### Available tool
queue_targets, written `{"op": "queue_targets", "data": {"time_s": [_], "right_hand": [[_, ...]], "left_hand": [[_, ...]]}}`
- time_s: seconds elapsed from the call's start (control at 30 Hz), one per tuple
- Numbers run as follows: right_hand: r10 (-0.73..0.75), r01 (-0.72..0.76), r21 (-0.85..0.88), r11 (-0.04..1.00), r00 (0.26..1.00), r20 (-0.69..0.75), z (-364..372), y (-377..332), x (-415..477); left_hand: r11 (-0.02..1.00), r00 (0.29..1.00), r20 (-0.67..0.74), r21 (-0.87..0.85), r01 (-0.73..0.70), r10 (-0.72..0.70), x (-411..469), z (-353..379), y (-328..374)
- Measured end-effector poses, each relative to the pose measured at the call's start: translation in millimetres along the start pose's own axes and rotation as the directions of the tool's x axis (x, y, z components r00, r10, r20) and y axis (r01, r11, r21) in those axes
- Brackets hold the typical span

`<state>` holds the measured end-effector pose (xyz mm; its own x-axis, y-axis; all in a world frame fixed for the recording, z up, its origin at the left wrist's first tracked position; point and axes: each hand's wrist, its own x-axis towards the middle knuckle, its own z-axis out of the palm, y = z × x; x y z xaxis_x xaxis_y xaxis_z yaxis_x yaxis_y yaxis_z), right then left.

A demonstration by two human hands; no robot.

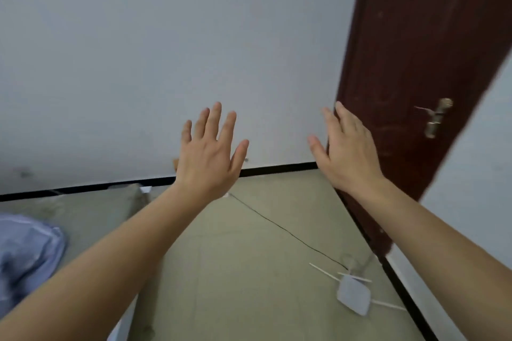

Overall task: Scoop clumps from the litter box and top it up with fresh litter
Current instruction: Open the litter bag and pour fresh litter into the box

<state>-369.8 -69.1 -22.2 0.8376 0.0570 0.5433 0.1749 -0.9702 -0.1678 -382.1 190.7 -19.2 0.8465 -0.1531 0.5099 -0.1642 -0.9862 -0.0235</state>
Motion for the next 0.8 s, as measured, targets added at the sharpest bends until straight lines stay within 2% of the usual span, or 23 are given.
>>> {"op": "queue_targets", "data": {"time_s": [0.17, 0.3, 0.47, 0.6, 0.7, 0.8], "right_hand": [[-0.184, 0.184, 0.015, 0.983, 0.969, 0.162, 103, -109, 101], [-0.231, 0.228, 0.041, 0.973, 0.951, 0.203, 154, -144, 163], [-0.210, 0.202, 0.058, 0.978, 0.949, 0.236, 221, -125, 231], [-0.177, 0.165, 0.068, 0.984, 0.946, 0.272, 304, -96, 299], [-0.188, 0.169, 0.089, 0.982, 0.935, 0.301, 375, -83, 365], [-0.194, 0.155, 0.137, 0.978, 0.913, 0.357, 432, -82, 439]], "left_hand": [[0.979, 0.979, 0.072, 0.079, 0.186, -0.191, 32, 43, -132], [0.960, 0.960, 0.087, 0.115, 0.256, -0.266, 80, 71, -197], [0.969, 0.962, 0.148, 0.119, 0.214, -0.231, 153, 138, -225], [0.968, 0.946, 0.224, 0.144, 0.207, -0.236, 219, 213, -238], [0.955, 0.926, 0.262, 0.192, 0.225, -0.271, 284, 268, -251], [0.928, 0.886, 0.291, 0.206, 0.310, -0.360, 351, 310, -274]]}}
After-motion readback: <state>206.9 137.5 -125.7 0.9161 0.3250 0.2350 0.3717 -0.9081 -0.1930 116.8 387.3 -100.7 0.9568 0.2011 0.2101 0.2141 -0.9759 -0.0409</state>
